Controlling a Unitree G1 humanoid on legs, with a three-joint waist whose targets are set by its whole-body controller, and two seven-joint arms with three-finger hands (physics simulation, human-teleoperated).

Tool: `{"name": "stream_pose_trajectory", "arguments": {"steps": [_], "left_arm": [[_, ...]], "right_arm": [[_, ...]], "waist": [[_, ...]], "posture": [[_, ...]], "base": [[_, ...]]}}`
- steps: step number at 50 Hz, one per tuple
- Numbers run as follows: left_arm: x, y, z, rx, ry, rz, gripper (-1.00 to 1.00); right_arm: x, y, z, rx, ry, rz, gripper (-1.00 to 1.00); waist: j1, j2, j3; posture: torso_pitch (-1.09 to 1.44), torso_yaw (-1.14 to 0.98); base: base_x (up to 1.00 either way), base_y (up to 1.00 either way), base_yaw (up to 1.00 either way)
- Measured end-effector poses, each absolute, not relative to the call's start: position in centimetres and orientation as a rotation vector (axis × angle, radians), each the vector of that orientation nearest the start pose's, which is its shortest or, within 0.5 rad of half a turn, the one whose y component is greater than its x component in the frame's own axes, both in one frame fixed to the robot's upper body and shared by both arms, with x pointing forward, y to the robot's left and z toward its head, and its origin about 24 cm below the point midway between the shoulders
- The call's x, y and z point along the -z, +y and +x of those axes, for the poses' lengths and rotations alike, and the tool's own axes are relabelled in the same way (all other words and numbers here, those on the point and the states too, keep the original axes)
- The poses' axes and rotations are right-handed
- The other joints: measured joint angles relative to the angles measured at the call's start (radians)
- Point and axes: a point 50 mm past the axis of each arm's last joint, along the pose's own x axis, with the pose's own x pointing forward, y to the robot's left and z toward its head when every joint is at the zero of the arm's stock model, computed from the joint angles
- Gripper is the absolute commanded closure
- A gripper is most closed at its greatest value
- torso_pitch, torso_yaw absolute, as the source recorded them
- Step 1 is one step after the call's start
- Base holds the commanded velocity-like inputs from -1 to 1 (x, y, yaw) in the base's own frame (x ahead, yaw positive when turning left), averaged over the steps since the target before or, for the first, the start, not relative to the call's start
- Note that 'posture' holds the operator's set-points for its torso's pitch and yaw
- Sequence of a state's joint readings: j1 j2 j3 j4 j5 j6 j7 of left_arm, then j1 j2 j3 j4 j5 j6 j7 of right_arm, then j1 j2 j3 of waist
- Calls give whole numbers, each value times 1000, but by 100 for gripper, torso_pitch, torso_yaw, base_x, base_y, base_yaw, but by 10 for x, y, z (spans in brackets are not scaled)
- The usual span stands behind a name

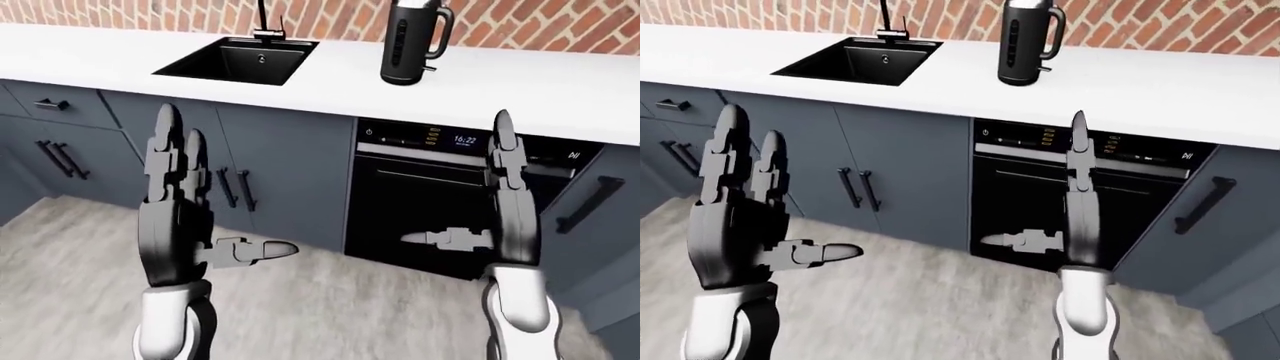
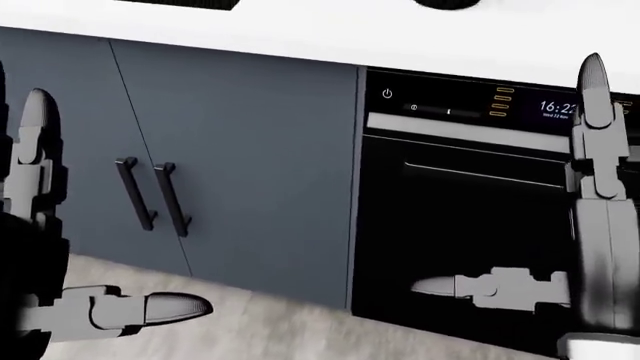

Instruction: Press down the lever to turn on the electric kettle.

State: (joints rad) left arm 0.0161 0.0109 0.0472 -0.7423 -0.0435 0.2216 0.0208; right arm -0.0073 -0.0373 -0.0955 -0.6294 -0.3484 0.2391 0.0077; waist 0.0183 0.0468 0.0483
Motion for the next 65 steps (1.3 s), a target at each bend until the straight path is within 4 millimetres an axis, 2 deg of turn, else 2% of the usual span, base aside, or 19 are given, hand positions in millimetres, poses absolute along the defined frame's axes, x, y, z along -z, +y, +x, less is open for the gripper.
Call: {"name": "stream_pose_trajectory", "arguments": {"steps": [6,9,14,19,22,23,26,28,32,35,37,40,45,46,52,55,59,63,65], "left_arm": [[-188,158,206,-33,-550,-20,-100],[-189,159,206,-36,-554,-20,-100],[-182,155,209,-14,-511,-30,-100],[-187,155,207,-17,-546,-28,-100],[-189,155,207,-15,-558,-28,-100],[-187,157,207,-22,-551,-20,-100],[-181,160,209,-46,-516,-16,-100],[-182,160,209,-44,-519,-17,-100],[-186,159,207,-35,-546,-18,-100],[-188,159,206,-36,-559,-19,-100],[-185,155,208,-19,-543,-31,-100],[-182,154,210,-10,-521,-30,-100],[-187,156,208,-19,-550,-26,-100],[-188,157,207,-23,-557,-21,-100],[-184,158,209,-35,-528,-14,-100],[-191,157,207,-29,-561,-14,-100],[-191,156,207,-27,-567,-17,-100],[-184,152,210,-2,-522,-24,-100],[-185,154,209,-10,-527,-21,-100]], "right_arm": [[-173,-181,221,246,-433,-379,-100],[-173,-179,222,239,-436,-378,-100],[-166,-186,223,264,-386,-386,-100],[-170,-184,221,261,-414,-384,-100],[-171,-183,222,256,-421,-384,-100],[-170,-181,223,248,-418,-375,-100],[-165,-178,225,221,-391,-371,-100],[-165,-179,225,226,-391,-373,-100],[-171,-180,222,241,-426,-376,-100],[-174,-180,221,241,-442,-377,-100],[-171,-183,222,253,-421,-385,-100],[-165,-186,223,263,-385,-383,-100],[-172,-183,222,256,-423,-380,-100],[-172,-181,222,251,-430,-375,-100],[-166,-180,224,232,-393,-366,-100],[-172,-181,222,243,-422,-368,-100],[-177,-182,219,248,-446,-369,-100],[-171,-190,219,281,-396,-376,-100],[-172,-190,218,282,-398,-373,-100]], "waist": [[-1,-59,-1],[-1,-113,-13],[-21,-96,-9],[-22,-32,3],[-26,25,-6],[-17,15,-5],[-2,14,-5],[-2,-3,-9],[2,-55,-5],[1,-109,-14],[-14,-84,-5],[-21,-76,-4],[-21,8,6],[-15,13,2],[0,-6,-10],[4,-40,-10],[1,-103,-21],[-18,-90,-4],[-17,-71,-2]], "posture": [[0,0],[0,0],[0,0],[0,0],[0,0],[0,0],[0,0],[0,0],[0,0],[0,0],[0,0],[0,0],[0,0],[0,0],[0,0],[0,0],[0,0],[0,0],[0,0]], "base": [[17,0,0],[17,0,0],[16,0,0],[17,0,0],[17,0,0],[17,0,0],[17,0,0],[17,0,0],[17,0,0],[17,-2,0],[18,-7,0],[17,-11,0],[17,-12,0],[17,-12,0],[17,-13,0],[17,-13,0],[17,-12,0],[17,-12,0],[18,-12,0]]}}
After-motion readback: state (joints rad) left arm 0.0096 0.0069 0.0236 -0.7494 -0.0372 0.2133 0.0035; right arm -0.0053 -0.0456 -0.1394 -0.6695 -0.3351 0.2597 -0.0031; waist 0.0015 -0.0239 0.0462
